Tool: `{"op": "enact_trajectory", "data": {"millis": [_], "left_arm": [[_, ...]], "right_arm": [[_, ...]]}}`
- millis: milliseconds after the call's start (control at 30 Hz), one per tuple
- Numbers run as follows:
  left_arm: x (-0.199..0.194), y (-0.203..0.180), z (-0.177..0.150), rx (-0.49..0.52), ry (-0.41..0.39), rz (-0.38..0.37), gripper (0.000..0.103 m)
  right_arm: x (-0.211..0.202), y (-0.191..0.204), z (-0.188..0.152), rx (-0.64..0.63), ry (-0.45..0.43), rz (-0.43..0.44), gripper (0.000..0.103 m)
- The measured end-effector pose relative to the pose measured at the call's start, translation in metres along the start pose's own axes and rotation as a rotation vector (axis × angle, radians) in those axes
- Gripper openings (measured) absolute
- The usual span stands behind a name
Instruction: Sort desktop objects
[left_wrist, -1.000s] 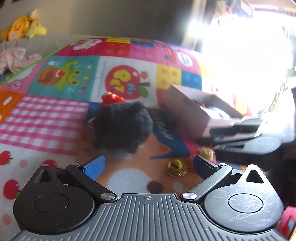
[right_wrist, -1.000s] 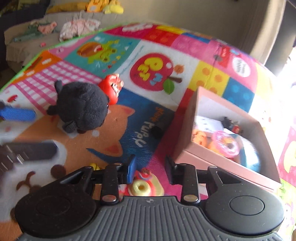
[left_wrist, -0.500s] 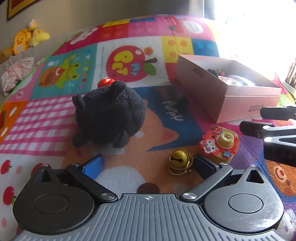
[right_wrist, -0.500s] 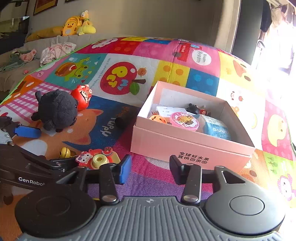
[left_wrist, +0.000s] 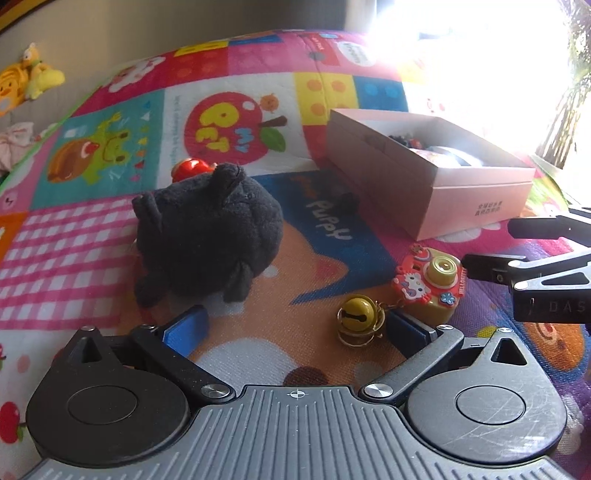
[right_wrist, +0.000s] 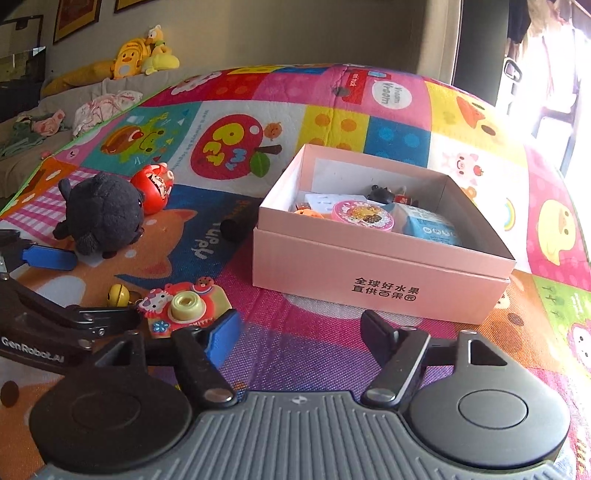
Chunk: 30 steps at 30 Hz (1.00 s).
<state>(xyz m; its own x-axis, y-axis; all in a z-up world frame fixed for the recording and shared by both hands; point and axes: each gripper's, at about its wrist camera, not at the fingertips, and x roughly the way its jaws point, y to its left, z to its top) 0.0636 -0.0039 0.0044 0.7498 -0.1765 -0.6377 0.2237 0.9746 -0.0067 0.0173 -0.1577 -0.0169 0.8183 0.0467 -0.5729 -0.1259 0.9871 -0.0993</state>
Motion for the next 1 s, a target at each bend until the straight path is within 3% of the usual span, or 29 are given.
{"op": "enact_trajectory", "data": {"millis": [267, 833, 900, 1000], "left_arm": [[0.006, -0.016, 0.004, -0.036, 0.004, 0.088, 0.103], [0.007, -0.013, 0.004, -0.044, 0.005, 0.082, 0.103], [0.007, -0.014, 0.005, -0.043, 0.005, 0.082, 0.103], [0.007, -0.014, 0.005, -0.042, 0.005, 0.083, 0.103]], "right_arm": [[0.003, 0.0, 0.0, 0.003, 0.014, 0.008, 0.082], [0.0, 0.0, -0.002, 0.006, 0.003, -0.019, 0.091], [-0.003, -0.003, -0.003, 0.024, -0.015, -0.022, 0.099], [0.0, -0.006, -0.002, 0.041, -0.002, -0.005, 0.101]]}}
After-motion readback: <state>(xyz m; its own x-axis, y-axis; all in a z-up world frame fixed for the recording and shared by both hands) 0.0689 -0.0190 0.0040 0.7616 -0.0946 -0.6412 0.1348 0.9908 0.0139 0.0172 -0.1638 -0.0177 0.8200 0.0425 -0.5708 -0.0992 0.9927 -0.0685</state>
